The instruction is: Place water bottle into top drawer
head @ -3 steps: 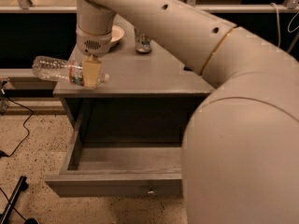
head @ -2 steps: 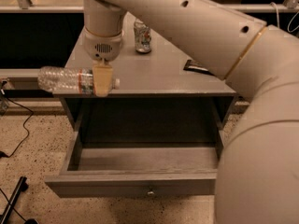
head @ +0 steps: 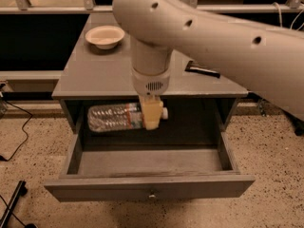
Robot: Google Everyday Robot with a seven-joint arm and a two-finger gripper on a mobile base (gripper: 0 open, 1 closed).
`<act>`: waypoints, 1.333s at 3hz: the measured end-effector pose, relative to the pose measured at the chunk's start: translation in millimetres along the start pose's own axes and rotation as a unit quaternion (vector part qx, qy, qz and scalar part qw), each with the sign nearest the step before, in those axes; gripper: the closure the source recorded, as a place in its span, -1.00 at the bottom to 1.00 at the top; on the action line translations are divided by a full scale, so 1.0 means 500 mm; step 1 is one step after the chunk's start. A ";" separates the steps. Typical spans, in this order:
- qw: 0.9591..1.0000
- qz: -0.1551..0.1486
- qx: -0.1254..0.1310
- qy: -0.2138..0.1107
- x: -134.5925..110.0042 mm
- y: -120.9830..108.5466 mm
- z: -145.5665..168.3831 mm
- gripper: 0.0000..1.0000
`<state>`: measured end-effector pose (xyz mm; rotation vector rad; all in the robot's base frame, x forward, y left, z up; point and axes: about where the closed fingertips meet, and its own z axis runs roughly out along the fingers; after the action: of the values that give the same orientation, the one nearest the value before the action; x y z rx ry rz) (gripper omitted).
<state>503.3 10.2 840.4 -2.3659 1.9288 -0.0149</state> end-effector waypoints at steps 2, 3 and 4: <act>0.999 0.007 -0.030 0.024 0.050 0.053 0.060 1.00; 0.999 0.025 -0.026 0.027 0.060 0.052 0.125 1.00; 0.998 0.051 -0.008 0.030 0.090 0.067 0.223 1.00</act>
Offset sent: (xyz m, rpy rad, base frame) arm -0.0176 -0.0295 -0.0307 -0.0540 0.0453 -0.0212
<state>486.5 -33.3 724.8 -2.2993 2.0824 -0.0658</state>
